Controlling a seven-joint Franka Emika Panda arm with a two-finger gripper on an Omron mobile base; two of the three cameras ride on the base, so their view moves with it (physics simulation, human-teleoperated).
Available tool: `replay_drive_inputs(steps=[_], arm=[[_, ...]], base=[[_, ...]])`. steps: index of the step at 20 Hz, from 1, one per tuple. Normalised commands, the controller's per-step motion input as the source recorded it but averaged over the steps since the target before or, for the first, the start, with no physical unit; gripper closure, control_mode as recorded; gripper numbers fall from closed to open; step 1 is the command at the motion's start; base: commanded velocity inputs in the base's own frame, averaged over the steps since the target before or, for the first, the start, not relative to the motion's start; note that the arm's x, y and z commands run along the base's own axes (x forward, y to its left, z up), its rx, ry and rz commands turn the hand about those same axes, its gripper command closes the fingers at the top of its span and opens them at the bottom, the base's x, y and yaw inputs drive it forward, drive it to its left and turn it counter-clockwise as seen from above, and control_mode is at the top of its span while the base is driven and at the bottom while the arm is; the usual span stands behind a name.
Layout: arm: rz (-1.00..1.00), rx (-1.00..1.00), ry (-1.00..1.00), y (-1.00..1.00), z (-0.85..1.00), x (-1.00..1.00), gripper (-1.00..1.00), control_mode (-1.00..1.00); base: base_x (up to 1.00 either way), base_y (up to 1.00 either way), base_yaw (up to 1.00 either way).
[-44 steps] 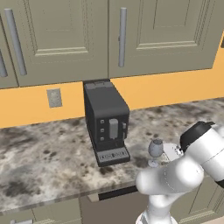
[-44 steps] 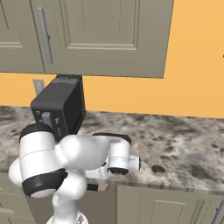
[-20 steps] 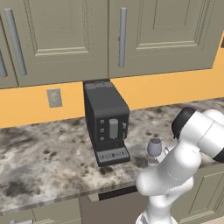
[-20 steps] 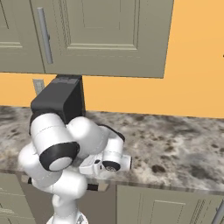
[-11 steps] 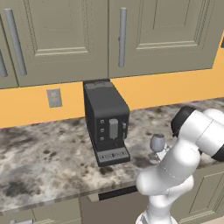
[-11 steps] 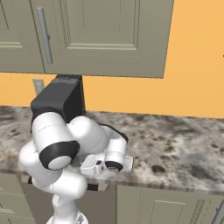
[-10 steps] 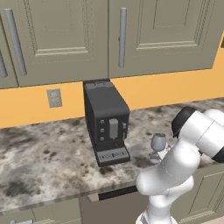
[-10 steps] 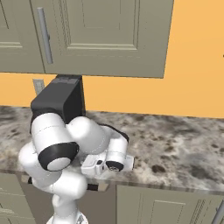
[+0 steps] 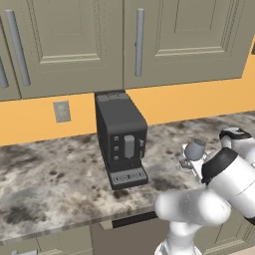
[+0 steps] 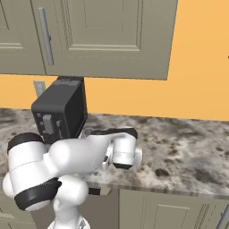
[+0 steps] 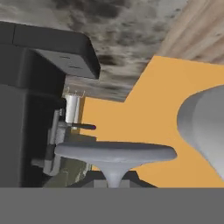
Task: Retrieve the wine glasses from the counter and place one next to each plate.
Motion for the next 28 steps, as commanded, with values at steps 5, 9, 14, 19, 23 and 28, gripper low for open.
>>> replay_drive_inputs(steps=[5,9,14,19,23,28], arm=[[-0.03,-0.09,-0.05,0.06,1.0,-0.39,1.0,-1.0],[-0.02,-0.07,0.0,0.15,0.92,-0.46,1.0,-1.0],[0.0,-0.04,-0.02,0.23,0.82,-0.5,1.0,-1.0],[0.0,-0.06,-0.09,0.29,0.66,-0.68,1.0,-1.0],[0.0,-0.01,-0.01,0.11,0.08,-0.15,1.0,1.0],[0.0,0.0,0.0,0.0,0.0,0.0,1.0,1.0]], base=[[0.0,0.0,0.0],[0.0,0.0,0.0],[0.0,0.0,0.0],[0.0,0.0,0.0],[-0.59,0.32,0.0],[-0.95,0.84,0.0]])
